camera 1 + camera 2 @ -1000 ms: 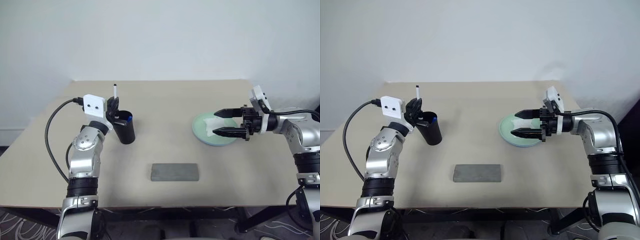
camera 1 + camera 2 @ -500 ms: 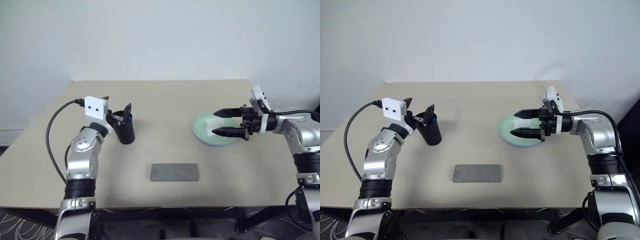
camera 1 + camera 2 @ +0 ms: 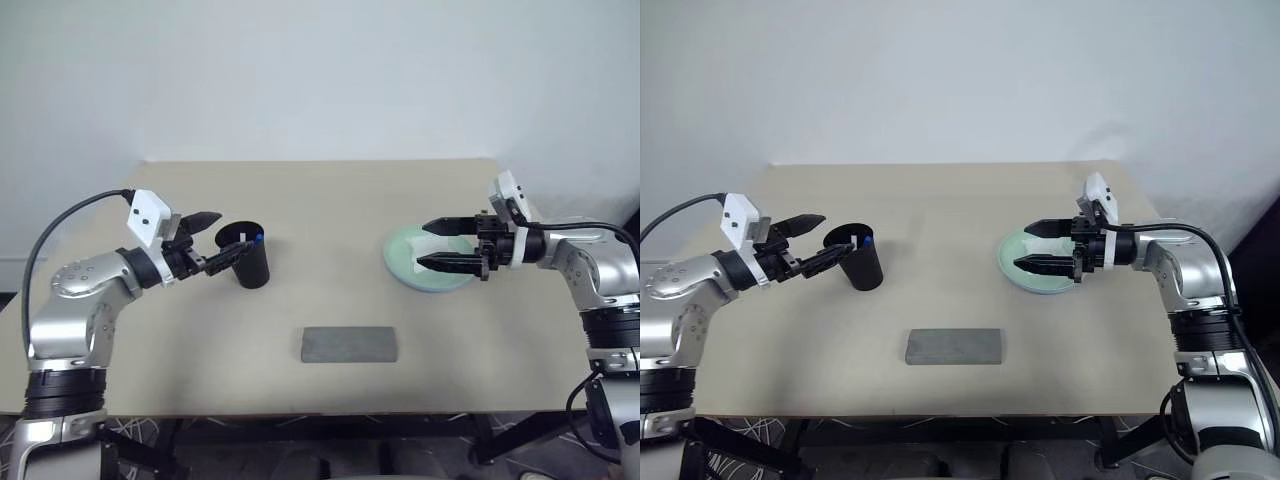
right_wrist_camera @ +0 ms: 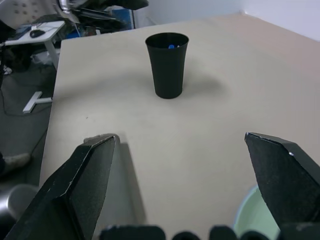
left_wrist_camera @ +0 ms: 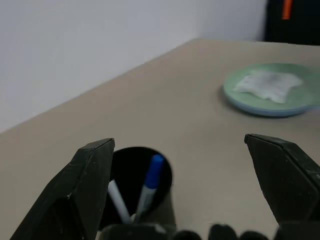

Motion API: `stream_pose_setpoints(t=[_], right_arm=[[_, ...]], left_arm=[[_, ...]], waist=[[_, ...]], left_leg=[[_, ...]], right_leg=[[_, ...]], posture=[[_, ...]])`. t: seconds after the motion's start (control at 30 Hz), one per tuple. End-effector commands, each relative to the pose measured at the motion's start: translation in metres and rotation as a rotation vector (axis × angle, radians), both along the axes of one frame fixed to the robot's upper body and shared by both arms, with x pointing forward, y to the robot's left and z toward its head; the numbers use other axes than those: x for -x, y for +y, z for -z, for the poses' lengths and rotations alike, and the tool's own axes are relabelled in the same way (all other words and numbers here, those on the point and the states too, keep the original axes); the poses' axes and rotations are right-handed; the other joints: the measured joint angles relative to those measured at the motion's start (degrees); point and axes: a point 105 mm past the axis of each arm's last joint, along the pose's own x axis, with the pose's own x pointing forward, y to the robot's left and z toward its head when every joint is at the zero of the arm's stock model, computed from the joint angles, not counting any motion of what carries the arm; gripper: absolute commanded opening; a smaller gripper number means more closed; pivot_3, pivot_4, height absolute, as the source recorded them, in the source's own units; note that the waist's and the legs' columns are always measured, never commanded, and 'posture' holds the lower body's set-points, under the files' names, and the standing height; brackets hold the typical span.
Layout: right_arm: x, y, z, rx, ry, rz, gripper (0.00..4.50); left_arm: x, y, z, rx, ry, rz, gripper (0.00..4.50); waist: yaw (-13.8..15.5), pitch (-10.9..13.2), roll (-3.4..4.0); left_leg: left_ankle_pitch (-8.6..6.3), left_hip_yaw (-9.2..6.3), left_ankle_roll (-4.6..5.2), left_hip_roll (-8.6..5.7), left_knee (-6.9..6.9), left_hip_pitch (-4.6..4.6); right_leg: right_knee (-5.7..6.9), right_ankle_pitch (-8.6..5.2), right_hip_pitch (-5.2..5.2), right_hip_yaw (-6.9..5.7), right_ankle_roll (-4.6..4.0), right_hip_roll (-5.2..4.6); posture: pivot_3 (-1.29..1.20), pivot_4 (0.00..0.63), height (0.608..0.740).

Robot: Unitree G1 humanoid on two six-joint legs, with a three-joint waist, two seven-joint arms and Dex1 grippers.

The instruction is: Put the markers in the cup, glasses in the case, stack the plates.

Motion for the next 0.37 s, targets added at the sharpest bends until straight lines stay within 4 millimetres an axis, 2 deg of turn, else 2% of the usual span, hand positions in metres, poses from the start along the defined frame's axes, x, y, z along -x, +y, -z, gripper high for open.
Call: stream_pose_setpoints(t=[0.03, 0.2, 0.37], right_arm=[[0.001, 0.005, -0.02, -0.023, -0.055, -0.01, 4.5], [0.003, 0.003, -0.017, -0.034, -0.048, 0.009, 4.5], [0.006, 0.004, -0.014, -0.055, -0.042, 0.017, 4.5]], left_arm=[[0.011, 0.006, 0.005, -0.004, 0.019, 0.003, 4.42], [0.024, 0.003, 0.036, 0.004, 0.106, -0.012, 4.42], [0.028, -0.01, 0.041, 0.06, 0.14, 0.01, 4.42]], waist=[[-0.01, 0.0, 0.06], [0.03, 0.0, 0.05], [0.18, 0.0, 0.01]], left_leg=[[0.0, -0.01, 0.0, 0.06, -0.02, 0.03], [0.0, 0.07, 0.0, 0.17, -0.09, 0.03], [-0.02, 0.11, -0.03, 0.19, -0.11, -0.04]], right_leg=[[0.0, 0.0, -0.02, -0.01, 0.0, 0.0], [-0.01, 0.0, -0.13, -0.06, 0.0, 0.01], [-0.02, -0.01, -0.11, -0.13, -0.01, -0.02]], posture=[[0.0, 0.0, 0.735], [0.0, 0.0, 0.735], [0.0, 0.0, 0.735]])
